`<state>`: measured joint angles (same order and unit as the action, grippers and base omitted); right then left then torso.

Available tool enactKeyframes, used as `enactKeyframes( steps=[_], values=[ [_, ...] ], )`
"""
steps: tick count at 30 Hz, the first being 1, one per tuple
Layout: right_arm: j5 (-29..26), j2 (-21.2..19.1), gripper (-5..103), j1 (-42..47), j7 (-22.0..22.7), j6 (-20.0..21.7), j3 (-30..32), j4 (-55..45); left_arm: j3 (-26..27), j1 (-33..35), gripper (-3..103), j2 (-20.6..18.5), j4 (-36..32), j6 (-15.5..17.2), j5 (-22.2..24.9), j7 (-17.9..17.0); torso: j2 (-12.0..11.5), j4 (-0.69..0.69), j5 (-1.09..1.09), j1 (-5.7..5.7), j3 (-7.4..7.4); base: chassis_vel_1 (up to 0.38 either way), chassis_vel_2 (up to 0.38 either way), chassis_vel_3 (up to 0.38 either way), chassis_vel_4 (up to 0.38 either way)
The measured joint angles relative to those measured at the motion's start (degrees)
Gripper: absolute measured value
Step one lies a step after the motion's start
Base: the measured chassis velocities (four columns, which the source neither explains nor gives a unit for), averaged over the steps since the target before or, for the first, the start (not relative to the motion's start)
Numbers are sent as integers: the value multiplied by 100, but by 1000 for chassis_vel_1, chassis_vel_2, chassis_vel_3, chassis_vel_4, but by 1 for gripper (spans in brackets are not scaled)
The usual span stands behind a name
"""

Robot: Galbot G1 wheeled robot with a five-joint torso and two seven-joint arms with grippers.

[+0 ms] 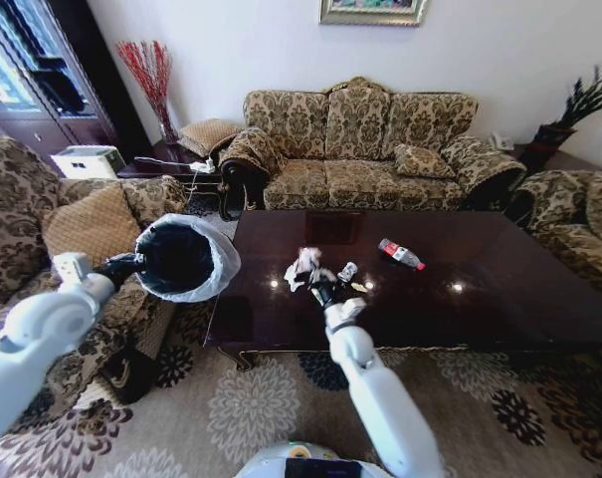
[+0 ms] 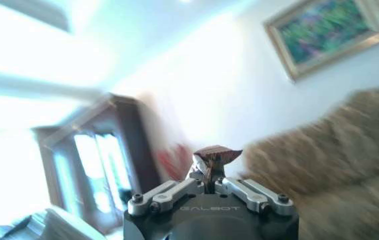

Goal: Move to the front of the table and place the trash on the table into the trash bin.

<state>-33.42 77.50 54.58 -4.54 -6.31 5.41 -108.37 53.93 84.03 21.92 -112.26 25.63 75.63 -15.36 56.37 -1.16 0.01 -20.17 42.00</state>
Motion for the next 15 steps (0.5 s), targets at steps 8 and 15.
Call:
enactKeyframes(
  steps=[8,15],
  values=[
    [-520,-223,0,-1272,-475,146,-1550,-516,-276,-56,0,-923,43,466,1008,-54,0,-3,-1,0,0,0,0,0,0],
    [-110,322,0,-2070,-34,554,-2371,302,-306,43,0,-1051,-357,558,1053,-58,0,-3,-2,-1,0,0,0,0,0]
  ],
)
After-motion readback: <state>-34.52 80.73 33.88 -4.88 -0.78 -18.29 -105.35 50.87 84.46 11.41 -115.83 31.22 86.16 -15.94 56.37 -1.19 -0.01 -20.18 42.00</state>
